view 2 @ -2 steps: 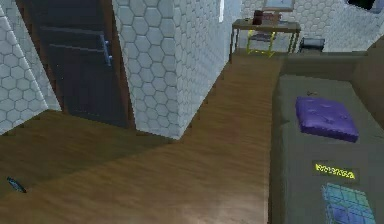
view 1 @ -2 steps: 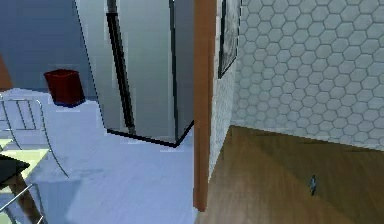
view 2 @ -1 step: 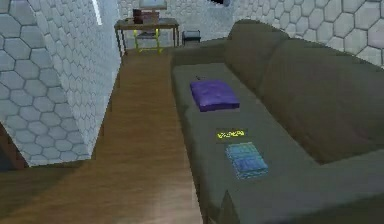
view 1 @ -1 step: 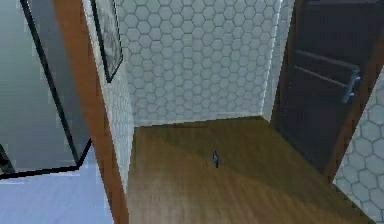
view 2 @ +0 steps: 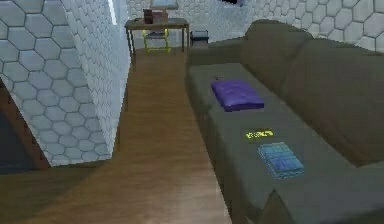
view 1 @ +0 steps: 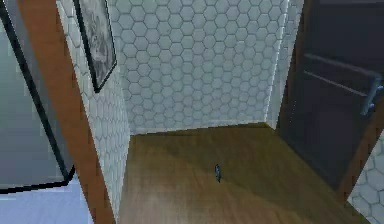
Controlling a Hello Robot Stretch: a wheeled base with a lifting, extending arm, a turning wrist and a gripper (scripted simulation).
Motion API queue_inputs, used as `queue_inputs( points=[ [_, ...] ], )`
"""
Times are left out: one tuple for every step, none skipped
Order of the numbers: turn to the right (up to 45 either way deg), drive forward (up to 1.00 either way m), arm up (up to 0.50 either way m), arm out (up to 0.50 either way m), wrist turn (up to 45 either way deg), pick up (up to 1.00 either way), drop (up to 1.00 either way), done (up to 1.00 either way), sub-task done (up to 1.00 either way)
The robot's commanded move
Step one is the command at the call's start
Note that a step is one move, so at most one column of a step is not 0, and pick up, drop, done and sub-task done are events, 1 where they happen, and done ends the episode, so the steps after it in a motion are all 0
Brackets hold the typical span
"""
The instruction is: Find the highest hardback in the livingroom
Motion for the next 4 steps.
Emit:
queue_inputs(
  points=[
    [45.0, 0.00, 0.00, 0.00, 0.0, 0.00, 0.00, 0.00, 0.00],
    [30.0, 0.00, 0.00, 0.00, 0.0, 0.00, 0.00, 0.00, 0.00],
    [0.0, 1.00, 0.00, 0.00, 0.0, 0.00, 0.00, 0.00, 0.00],
    [0.0, 1.00, 0.00, 0.00, 0.0, 0.00, 0.00, 0.00, 0.00]
  ],
)
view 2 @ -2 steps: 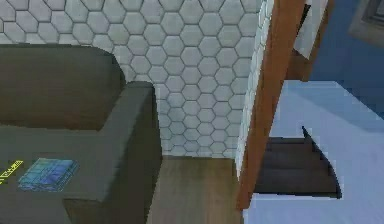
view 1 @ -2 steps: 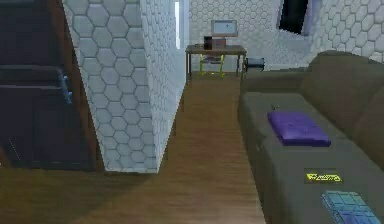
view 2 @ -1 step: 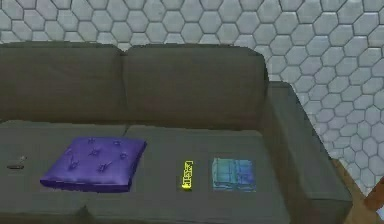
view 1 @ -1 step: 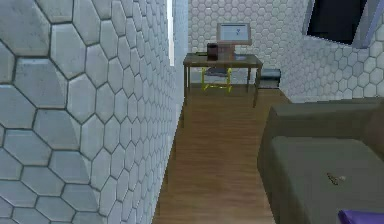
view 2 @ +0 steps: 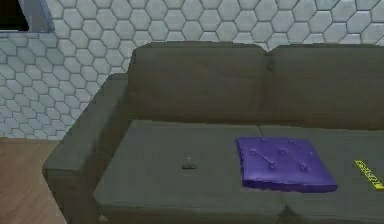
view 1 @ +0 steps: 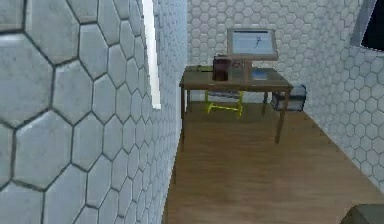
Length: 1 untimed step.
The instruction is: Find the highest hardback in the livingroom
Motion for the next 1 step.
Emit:
queue_inputs(
  points=[
    [3.0, 0.00, 0.00, 0.00, 0.0, 0.00, 0.00, 0.00, 0.00]
  ],
)
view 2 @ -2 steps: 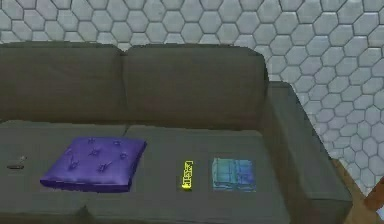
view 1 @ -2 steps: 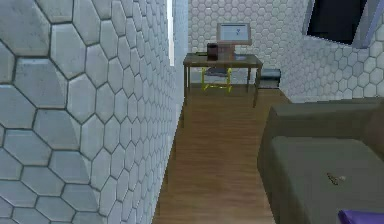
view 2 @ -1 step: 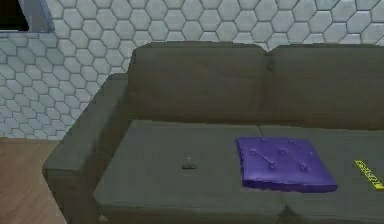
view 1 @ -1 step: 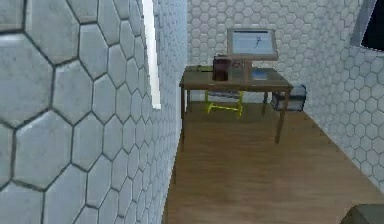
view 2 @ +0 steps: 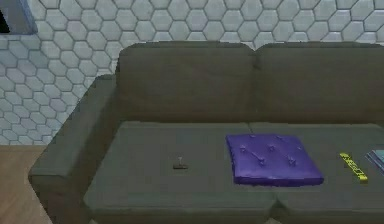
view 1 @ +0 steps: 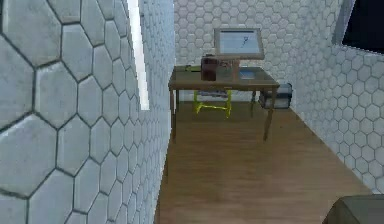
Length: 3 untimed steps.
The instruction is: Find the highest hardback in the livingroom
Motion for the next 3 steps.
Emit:
queue_inputs(
  points=[
    [0.0, 0.85, 0.00, 0.00, 0.0, 0.00, 0.00, 0.00, 0.00],
    [27.0, 0.00, 0.00, 0.00, 0.0, 0.00, 0.00, 0.00, 0.00],
    [0.0, 0.80, 0.00, 0.00, 0.0, 0.00, 0.00, 0.00, 0.00]
  ],
)
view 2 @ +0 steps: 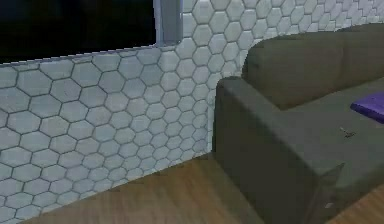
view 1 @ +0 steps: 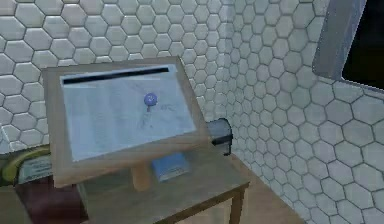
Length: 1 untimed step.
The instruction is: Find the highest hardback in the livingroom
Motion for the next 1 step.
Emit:
queue_inputs(
  points=[
    [0.0, 0.00, 0.00, 0.00, 0.0, 0.00, 0.00, 1.00, 0.00]
  ],
)
